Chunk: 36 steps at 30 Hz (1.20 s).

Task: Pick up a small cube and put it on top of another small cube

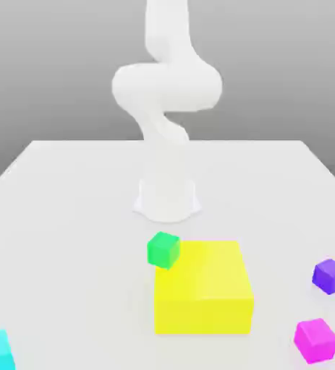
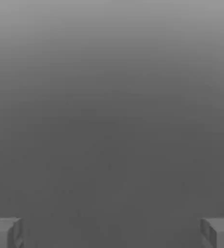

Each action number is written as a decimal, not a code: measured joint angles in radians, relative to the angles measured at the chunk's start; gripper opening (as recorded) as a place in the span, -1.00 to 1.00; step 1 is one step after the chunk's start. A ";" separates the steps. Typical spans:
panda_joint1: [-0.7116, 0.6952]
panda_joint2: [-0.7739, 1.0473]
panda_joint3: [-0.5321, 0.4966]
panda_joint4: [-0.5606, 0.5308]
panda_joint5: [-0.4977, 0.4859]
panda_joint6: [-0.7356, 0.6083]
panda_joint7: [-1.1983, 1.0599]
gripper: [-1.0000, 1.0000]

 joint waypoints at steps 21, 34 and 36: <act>-0.208 0.768 -0.123 0.074 0.055 0.186 0.282 0.00; -0.314 1.244 -0.142 0.136 0.171 0.359 0.349 0.00; -0.320 1.270 -0.135 0.141 0.177 0.379 0.345 -1.00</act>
